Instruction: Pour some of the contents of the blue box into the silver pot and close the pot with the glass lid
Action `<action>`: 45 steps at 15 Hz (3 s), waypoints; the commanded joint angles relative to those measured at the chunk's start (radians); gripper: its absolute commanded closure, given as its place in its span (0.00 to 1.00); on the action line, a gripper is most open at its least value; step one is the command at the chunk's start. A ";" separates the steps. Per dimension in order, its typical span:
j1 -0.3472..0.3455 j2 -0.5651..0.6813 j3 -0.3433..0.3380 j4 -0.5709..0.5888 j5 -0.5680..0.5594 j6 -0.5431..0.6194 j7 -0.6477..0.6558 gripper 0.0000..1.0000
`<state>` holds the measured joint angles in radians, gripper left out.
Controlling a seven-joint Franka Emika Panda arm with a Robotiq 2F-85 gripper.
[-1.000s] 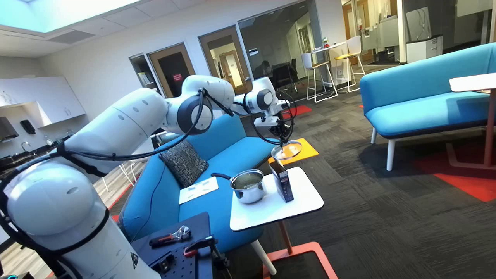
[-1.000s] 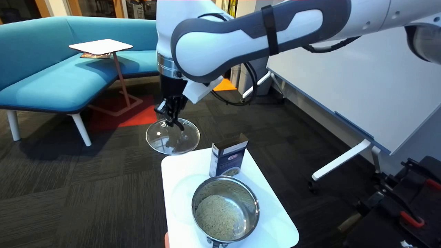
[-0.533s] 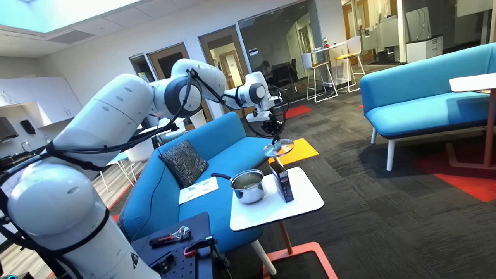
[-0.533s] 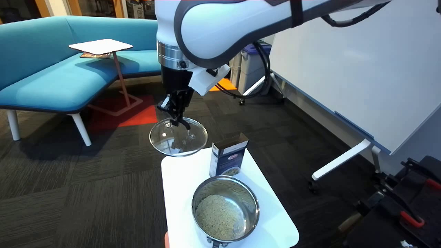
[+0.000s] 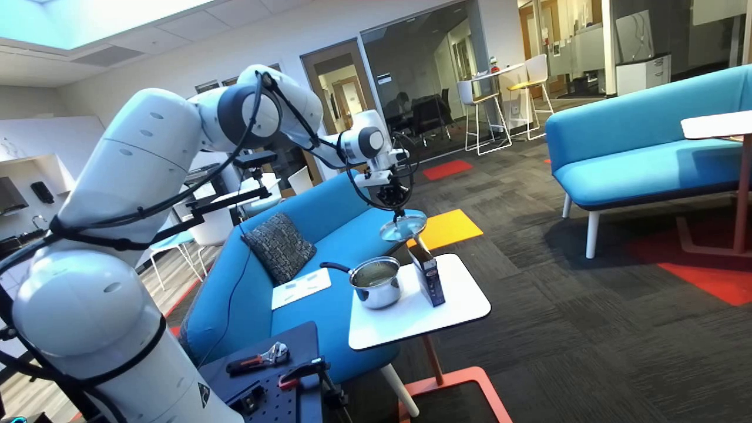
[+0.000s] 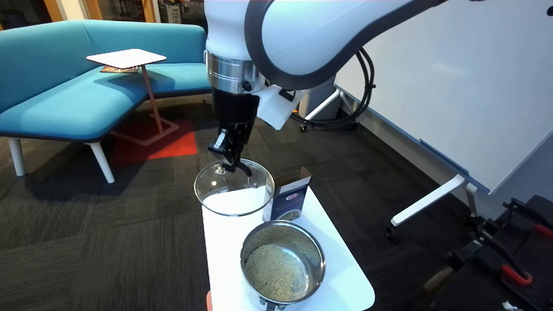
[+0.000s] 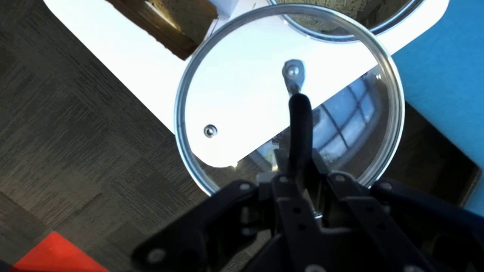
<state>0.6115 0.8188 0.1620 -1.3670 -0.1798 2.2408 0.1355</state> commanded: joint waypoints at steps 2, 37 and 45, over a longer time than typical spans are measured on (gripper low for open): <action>-0.010 -0.184 0.021 -0.293 0.004 0.133 0.057 0.96; -0.033 -0.267 0.083 -0.568 -0.006 0.250 0.009 0.96; -0.032 -0.156 0.084 -0.465 0.007 0.221 -0.021 0.96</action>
<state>0.5841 0.6364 0.2422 -1.8836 -0.1799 2.5115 0.1399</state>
